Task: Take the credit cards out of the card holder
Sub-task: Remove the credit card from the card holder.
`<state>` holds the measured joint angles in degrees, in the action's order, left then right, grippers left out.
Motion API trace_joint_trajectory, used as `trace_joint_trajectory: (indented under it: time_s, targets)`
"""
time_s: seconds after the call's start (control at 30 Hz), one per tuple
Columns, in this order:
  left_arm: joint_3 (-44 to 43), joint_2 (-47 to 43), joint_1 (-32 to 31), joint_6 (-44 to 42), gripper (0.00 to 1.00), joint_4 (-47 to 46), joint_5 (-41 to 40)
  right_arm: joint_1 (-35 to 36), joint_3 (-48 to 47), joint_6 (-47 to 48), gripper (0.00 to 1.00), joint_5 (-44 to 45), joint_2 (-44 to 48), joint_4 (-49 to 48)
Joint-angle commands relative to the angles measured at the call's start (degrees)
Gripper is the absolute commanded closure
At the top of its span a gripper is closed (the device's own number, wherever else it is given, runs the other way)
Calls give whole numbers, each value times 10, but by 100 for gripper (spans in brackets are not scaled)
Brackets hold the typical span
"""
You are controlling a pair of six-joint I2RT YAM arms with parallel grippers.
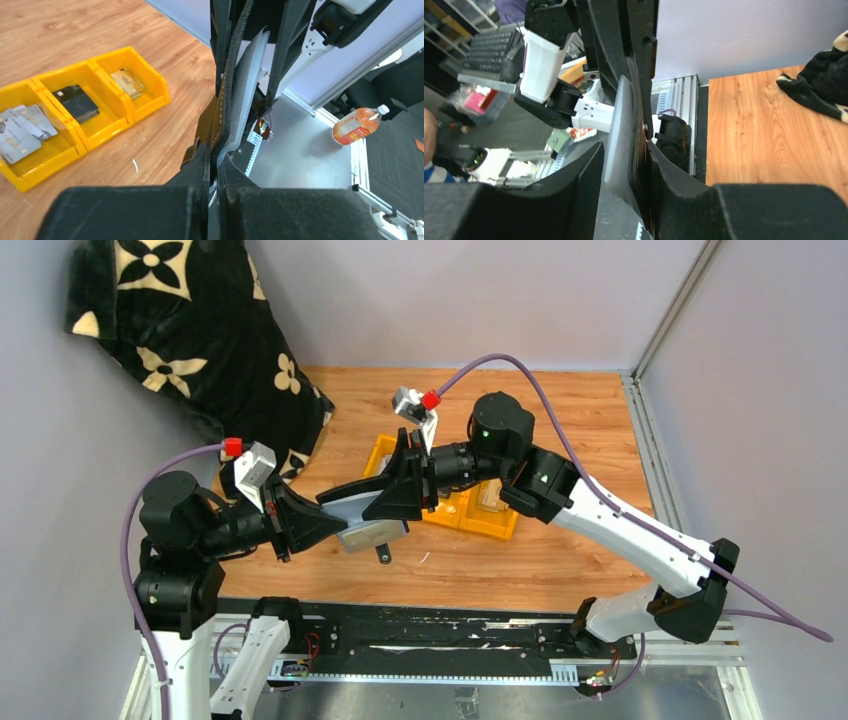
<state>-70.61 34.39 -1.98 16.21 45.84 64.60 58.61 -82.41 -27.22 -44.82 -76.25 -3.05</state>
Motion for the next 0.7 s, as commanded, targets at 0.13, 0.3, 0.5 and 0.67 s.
trace_joint_trajectory:
  time_s: [0.13, 0.3, 0.5, 0.67]
  targets:
    - [-15, 12, 0, -45, 100, 47, 33, 10, -114, 194, 72, -38, -49, 270]
    - [-18, 11, 0, -44, 55, 48, 8, 11, -132, 200, 100, 16, -40, 263]
    - [8, -4, 0, -36, 0, 52, -30, 10, -85, 78, 100, 64, 3, 89]
    - [35, -36, 0, 25, 0, -24, -71, 10, -20, -3, 100, 84, 45, -66]
